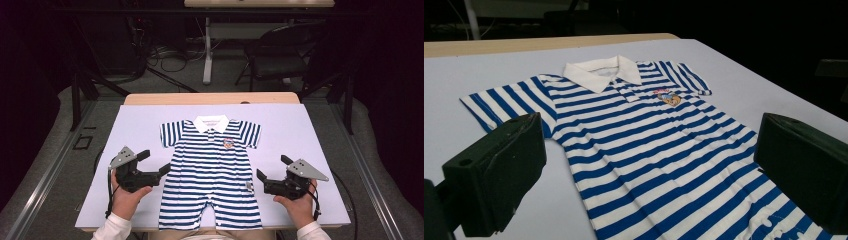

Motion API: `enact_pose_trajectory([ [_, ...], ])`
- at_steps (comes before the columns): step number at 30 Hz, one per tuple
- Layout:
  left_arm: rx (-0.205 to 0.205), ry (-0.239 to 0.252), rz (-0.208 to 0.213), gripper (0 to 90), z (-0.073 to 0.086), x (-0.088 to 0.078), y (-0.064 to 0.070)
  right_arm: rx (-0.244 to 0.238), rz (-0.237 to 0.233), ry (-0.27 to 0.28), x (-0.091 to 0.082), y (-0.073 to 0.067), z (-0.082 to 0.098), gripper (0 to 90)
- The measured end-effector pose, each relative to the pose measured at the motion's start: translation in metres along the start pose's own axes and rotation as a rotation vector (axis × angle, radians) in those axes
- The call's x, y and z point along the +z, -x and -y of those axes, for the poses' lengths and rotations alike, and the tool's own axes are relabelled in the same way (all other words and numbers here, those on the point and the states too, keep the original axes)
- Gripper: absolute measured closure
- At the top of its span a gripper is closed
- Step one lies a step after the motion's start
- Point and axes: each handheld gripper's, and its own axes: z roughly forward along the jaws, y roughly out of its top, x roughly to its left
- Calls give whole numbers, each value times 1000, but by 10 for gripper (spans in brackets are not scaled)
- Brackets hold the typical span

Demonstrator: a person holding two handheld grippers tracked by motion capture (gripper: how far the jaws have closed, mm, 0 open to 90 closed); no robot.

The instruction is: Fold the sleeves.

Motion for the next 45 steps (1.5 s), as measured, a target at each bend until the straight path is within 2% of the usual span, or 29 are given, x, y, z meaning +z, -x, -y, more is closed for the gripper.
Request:
enact_pose_trajectory([
  [10, 16, -15, 17, 3, -22, 12, 8, -9, 3, 0, 1, -5, 0, 5],
  [13, 28, -37, -7, 3, -29, 19, 8, -8, 1, -6, 3, -5, 1, 6],
  [15, 32, -49, -5, 3, -34, 23, 8, -7, -2, -9, 3, -5, 1, 6],
  [19, -4, -68, -15, 3, -44, 32, 3, -11, 3, -4, 2, -4, 0, 9],
  [24, -48, -86, -25, 5, -57, 42, -5, 7, 2, -6, 1, -2, 0, 12],
  [26, -62, -80, -33, 9, -63, 46, -8, 4, 2, -5, 1, -2, 0, 12],
  [32, -60, -100, -78, 52, -79, 57, -15, -4, -1, -12, 3, -3, 1, 13],
  [40, -103, -128, -113, 110, -99, 72, -27, 3, 0, -9, 3, -1, 0, 14],
  [45, -144, -118, -126, 154, -109, 79, -34, -5, 1, -9, 2, -1, 0, 14],
])
